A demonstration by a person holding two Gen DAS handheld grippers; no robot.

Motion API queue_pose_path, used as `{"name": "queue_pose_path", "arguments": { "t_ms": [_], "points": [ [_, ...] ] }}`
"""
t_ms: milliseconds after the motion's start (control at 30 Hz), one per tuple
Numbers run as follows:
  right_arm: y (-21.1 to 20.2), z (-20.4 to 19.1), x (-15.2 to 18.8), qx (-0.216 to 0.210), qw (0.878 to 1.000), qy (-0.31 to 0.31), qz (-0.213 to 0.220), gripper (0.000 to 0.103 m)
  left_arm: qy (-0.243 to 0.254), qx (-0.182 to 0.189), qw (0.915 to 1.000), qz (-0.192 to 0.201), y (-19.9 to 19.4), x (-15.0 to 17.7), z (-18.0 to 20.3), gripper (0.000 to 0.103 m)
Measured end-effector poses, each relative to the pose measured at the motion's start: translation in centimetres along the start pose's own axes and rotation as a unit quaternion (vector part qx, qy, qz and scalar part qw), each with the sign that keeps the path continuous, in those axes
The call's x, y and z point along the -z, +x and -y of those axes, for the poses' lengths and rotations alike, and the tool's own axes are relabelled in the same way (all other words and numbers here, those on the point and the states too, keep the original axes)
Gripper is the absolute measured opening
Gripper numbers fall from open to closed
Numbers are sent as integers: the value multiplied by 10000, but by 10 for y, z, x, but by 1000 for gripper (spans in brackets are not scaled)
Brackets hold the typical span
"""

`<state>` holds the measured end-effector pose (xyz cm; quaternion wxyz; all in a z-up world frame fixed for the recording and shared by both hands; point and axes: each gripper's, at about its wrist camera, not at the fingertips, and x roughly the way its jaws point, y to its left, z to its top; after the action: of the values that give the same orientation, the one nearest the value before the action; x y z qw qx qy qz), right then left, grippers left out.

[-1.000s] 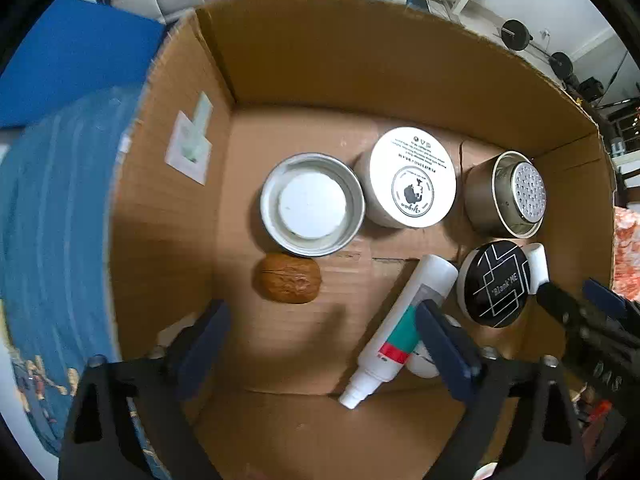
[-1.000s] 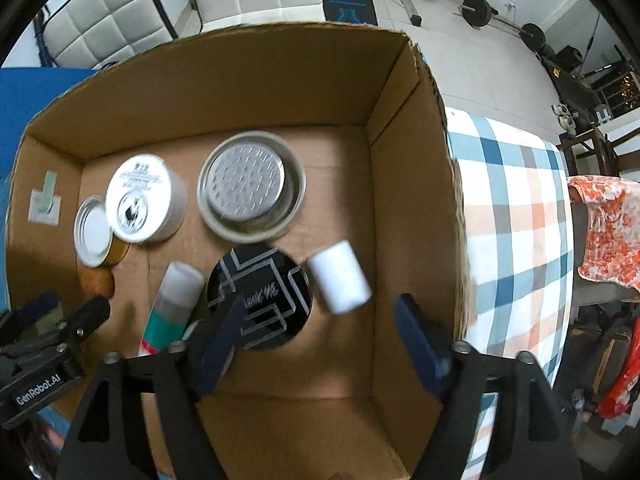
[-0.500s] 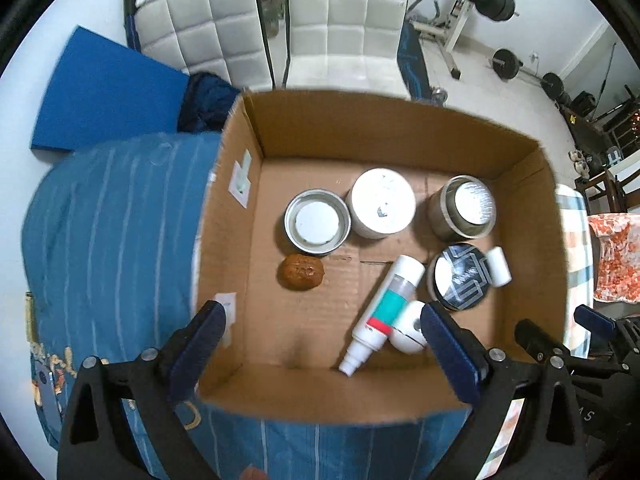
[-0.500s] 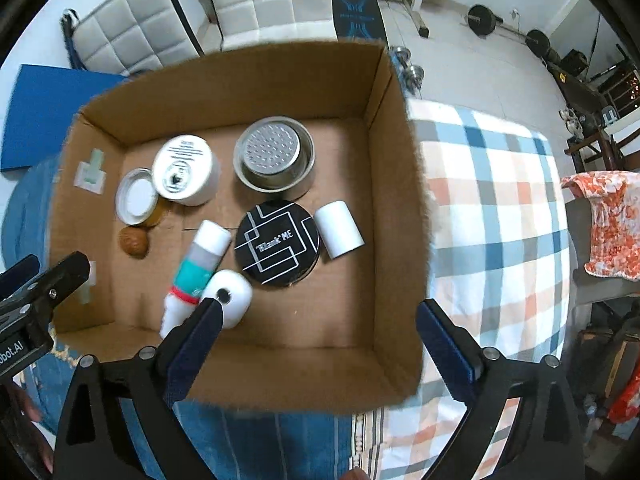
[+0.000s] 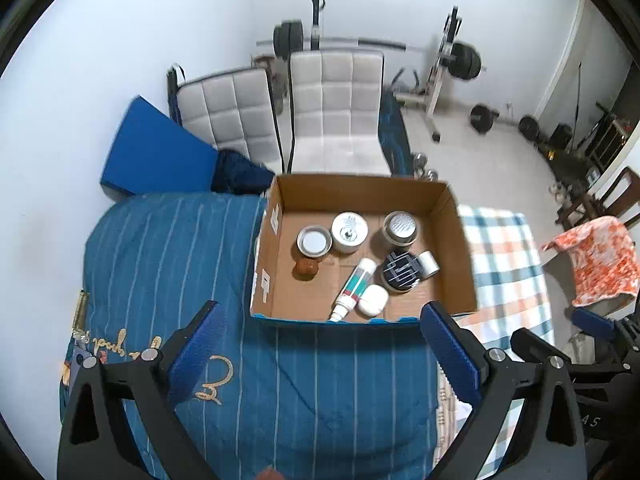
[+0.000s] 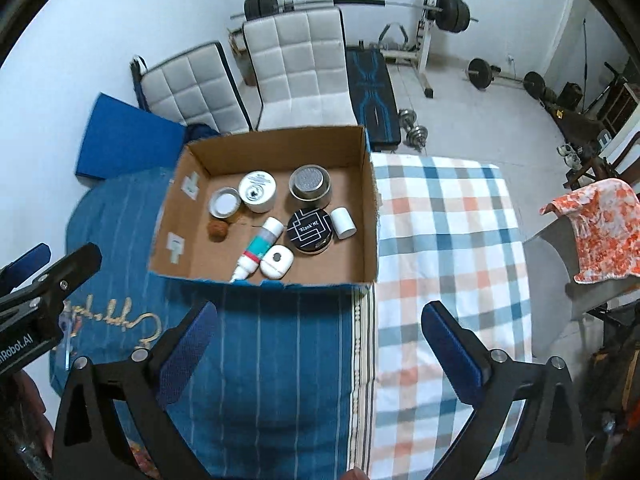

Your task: Organize rigid objects

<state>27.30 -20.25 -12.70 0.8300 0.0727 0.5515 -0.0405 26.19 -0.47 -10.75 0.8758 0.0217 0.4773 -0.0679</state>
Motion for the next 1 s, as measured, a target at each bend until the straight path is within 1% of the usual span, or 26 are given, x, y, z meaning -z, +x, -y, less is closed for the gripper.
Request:
{"name": "queue_pose_path", "arguments": {
  "t_ms": [100, 167, 233, 333, 533, 700, 900, 1000],
  "points": [
    [-37, 0, 14, -48, 9997, 23, 245, 103, -85, -14, 9996, 263, -32, 8, 1, 100],
    [-61, -2, 23, -72, 9992, 1, 387, 103, -147, 41, 9991, 395, -49, 11, -1, 100],
    [-83, -6, 31, -32, 9985, -93, 531, 103, -114, 15, 9987, 494, -64, 13, -1, 100],
    [-107, -12, 40, -81, 9980, -227, 590, 103, -109, -32, 9977, 668, -87, 19, -1, 100],
    [-143, -21, 58, -210, 9965, -415, 698, 103, -91, 5, 9966, 816, -109, 30, 0, 100],
    [-152, -21, 61, -194, 9965, -437, 691, 103, -34, 84, 9966, 825, -119, 36, 5, 100],
    [-155, -16, 55, 0, 9962, -318, 814, 103, 25, -3, 9966, 827, -114, 35, 13, 100],
    [-156, -12, 50, 45, 9954, -240, 925, 103, 28, -118, 9958, 906, -114, 35, 14, 100]
  ]
}}
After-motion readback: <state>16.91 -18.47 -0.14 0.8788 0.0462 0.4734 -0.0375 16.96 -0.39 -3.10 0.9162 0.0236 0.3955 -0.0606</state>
